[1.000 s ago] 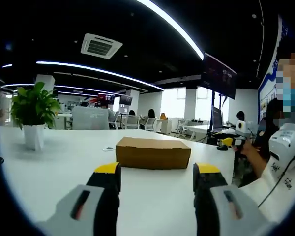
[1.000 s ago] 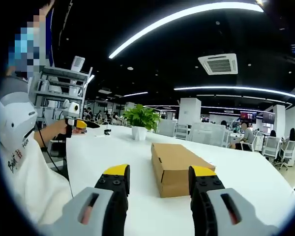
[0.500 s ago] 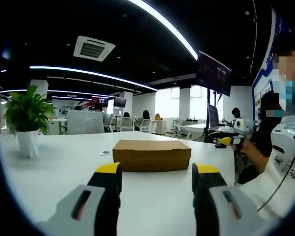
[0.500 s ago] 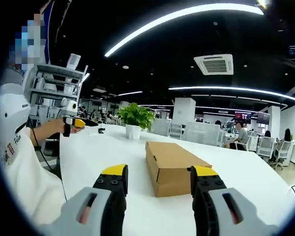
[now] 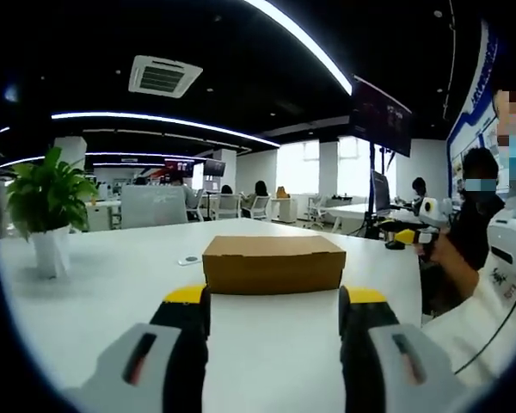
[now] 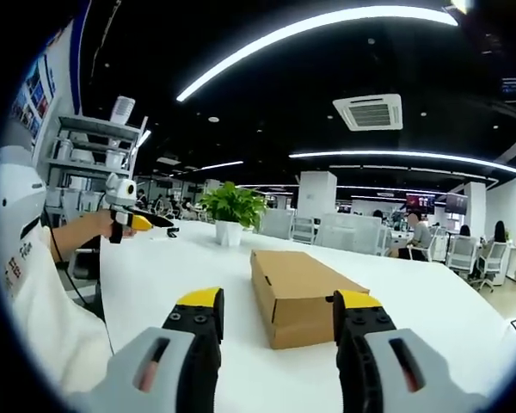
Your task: Operate the shoe box by opening the lid, removing the specified soft item, and placing it in the target area until the item is outside and the box remains undamaged.
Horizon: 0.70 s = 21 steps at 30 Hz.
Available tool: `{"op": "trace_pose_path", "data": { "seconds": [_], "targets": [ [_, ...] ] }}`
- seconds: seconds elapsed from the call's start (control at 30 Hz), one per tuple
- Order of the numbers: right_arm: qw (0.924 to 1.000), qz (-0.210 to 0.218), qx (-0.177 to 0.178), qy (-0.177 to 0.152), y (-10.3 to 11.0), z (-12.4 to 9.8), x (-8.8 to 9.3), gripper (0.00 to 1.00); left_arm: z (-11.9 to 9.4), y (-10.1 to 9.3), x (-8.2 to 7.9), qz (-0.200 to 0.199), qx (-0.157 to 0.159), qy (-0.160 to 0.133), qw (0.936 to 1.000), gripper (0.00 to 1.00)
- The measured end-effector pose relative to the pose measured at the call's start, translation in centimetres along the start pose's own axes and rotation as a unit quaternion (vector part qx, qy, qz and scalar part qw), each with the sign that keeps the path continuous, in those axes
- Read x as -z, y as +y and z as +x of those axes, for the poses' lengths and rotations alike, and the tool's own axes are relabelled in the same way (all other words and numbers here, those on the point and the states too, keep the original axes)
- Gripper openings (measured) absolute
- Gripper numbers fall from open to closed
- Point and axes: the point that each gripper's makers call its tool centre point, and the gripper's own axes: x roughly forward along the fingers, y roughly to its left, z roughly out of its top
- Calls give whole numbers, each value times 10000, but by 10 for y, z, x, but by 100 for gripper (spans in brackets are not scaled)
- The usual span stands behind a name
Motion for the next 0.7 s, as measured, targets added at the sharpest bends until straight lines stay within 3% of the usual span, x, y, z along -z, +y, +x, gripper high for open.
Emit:
{"op": "trace_pose_path", "data": {
  "seconds": [0.33, 0.43, 0.57, 0.7],
  "targets": [
    [9992, -341, 135, 157, 3, 4, 1, 52, -1, -4, -8, 83, 175, -69, 9998, 62],
    [9992, -362, 124, 130, 4, 4, -1, 52, -2, 0, -10, 35, 140, -69, 9999, 60],
    [9992, -366, 137, 102, 4, 3, -2, 53, -2, 11, -4, 303, -85, 113, 9994, 59],
    [9992, -356, 184, 97, 3, 4, -2, 54, 1, 8, -2, 98, 76, 90, 9999, 64]
  ]
}}
